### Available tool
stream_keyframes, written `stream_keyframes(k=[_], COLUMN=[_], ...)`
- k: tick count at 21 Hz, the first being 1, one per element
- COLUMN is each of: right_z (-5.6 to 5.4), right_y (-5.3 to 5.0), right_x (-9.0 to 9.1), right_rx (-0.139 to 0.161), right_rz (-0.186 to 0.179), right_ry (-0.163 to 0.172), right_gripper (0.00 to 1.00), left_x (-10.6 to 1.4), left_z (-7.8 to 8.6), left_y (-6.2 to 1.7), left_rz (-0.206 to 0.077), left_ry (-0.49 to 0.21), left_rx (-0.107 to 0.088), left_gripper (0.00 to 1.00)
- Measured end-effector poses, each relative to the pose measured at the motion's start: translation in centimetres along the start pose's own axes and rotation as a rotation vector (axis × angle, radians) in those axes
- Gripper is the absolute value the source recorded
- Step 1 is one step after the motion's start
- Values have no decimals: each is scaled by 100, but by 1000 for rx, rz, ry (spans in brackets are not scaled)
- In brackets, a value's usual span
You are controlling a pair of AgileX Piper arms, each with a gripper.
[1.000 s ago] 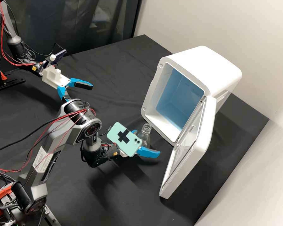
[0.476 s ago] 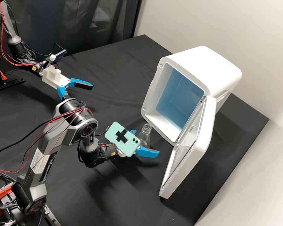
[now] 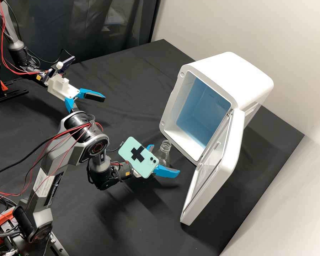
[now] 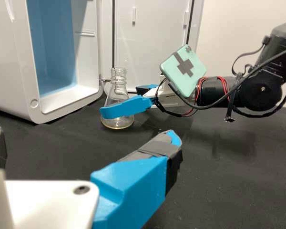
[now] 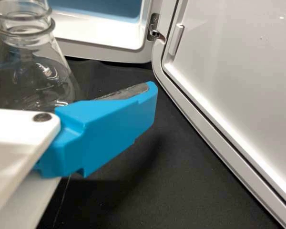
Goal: Place the flask in the incubator
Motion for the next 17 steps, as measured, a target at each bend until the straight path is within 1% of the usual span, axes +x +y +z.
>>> stream_keyframes(k=[1,2,4,7,17], right_z=[5,6,1,2,-6], right_y=[-4,-5,-9,-38,-45], right_x=[-11,-13,-14,-39,-40], right_rx=[-1,-1,-1,-4,-5], right_rz=[0,1,-1,-13,-14], right_ry=[0,0,2,0,2], right_gripper=[0,0,0,0,0], left_x=[0,0,0,0,-1], left_z=[0,0,0,0,-3], left_y=[0,0,0,0,1], left_rz=[0,0,0,0,0], left_ry=[0,0,0,0,1], left_rx=[-12,-13,-13,-13,-13], left_gripper=[100,100,100,100,100])
